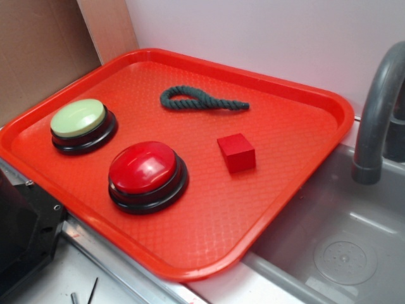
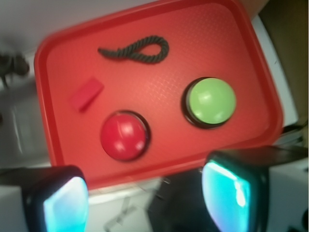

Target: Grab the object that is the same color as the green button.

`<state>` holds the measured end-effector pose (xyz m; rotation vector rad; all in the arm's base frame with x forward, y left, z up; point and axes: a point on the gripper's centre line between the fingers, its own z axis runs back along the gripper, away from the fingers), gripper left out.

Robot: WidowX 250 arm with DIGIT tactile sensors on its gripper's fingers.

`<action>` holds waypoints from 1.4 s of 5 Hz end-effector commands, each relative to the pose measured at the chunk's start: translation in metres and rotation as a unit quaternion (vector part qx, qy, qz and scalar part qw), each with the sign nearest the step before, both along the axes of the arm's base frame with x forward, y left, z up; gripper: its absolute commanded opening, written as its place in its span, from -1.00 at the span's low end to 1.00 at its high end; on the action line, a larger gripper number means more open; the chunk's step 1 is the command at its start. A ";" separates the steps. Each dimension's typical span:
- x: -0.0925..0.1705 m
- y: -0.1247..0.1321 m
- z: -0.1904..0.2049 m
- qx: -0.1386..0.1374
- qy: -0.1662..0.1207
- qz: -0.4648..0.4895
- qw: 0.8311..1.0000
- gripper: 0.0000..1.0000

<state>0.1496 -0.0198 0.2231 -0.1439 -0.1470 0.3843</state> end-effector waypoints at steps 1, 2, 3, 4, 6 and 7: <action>0.053 0.009 -0.032 0.015 -0.038 0.216 0.976 1.00; 0.091 0.012 -0.065 0.013 -0.040 0.336 0.941 1.00; 0.118 0.014 -0.098 0.032 -0.041 0.401 0.915 1.00; 0.140 0.017 -0.129 0.064 -0.054 0.432 0.898 1.00; 0.159 0.012 -0.178 0.108 -0.049 0.426 0.897 1.00; 0.162 0.007 -0.190 0.118 -0.052 0.414 0.901 1.00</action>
